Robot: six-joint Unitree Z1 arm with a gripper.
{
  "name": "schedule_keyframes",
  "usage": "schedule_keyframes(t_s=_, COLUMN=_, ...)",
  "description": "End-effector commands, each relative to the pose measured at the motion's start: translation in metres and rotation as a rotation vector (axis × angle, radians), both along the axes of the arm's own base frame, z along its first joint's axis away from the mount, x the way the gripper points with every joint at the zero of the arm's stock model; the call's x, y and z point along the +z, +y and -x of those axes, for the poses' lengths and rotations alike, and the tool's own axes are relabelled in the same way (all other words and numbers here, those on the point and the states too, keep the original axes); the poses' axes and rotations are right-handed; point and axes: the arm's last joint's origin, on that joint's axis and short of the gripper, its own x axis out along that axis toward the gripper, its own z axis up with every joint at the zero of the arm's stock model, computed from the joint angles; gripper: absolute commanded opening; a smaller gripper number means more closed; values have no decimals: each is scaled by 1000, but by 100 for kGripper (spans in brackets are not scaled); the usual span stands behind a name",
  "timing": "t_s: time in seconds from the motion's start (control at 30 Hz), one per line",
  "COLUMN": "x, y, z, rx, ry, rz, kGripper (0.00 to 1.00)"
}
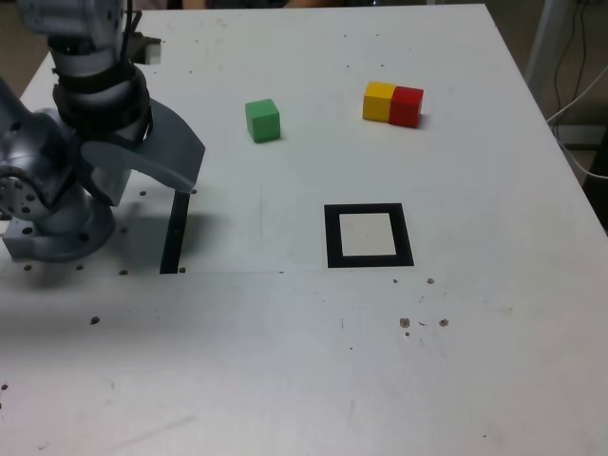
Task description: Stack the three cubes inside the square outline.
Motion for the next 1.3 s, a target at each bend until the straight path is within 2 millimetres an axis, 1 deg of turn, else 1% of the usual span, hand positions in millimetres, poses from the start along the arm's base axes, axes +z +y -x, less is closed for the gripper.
schedule_keyframes(t_s=0.0, x=2, y=-1, z=-1, rx=-5, ry=-7, rz=14, kGripper=100)
schedule_keyframes(t_s=0.27, x=4, y=-6, z=0, rx=-31, ry=14, rz=119, kGripper=99)
schedule_keyframes(t_s=0.47, x=6, y=-8, z=0, rx=-39, ry=16, rz=165, kGripper=99)
schedule_keyframes(t_s=0.57, x=10, y=-9, z=-5, rx=-42, ry=-2, rz=176, kGripper=99)
schedule_keyframes(t_s=0.67, x=18, y=-10, z=-14, rx=-48, ry=-18, rz=179, kGripper=99)
schedule_keyframes(t_s=0.77, x=29, y=-12, z=-31, rx=-61, ry=-19, rz=172, kGripper=99)
schedule_keyframes(t_s=0.87, x=41, y=-14, z=-53, rx=-78, ry=-4, rz=161, kGripper=99)
schedule_keyframes(t_s=1.03, x=66, y=-20, z=-98, rx=-81, ry=-23, rz=177, kGripper=99)
schedule_keyframes(t_s=1.13, x=87, y=-23, z=-129, rx=-56, ry=-77, rz=205, kGripper=100)
schedule_keyframes(t_s=1.27, x=110, y=-17, z=-162, rx=-2, ry=-118, rz=218, kGripper=99)
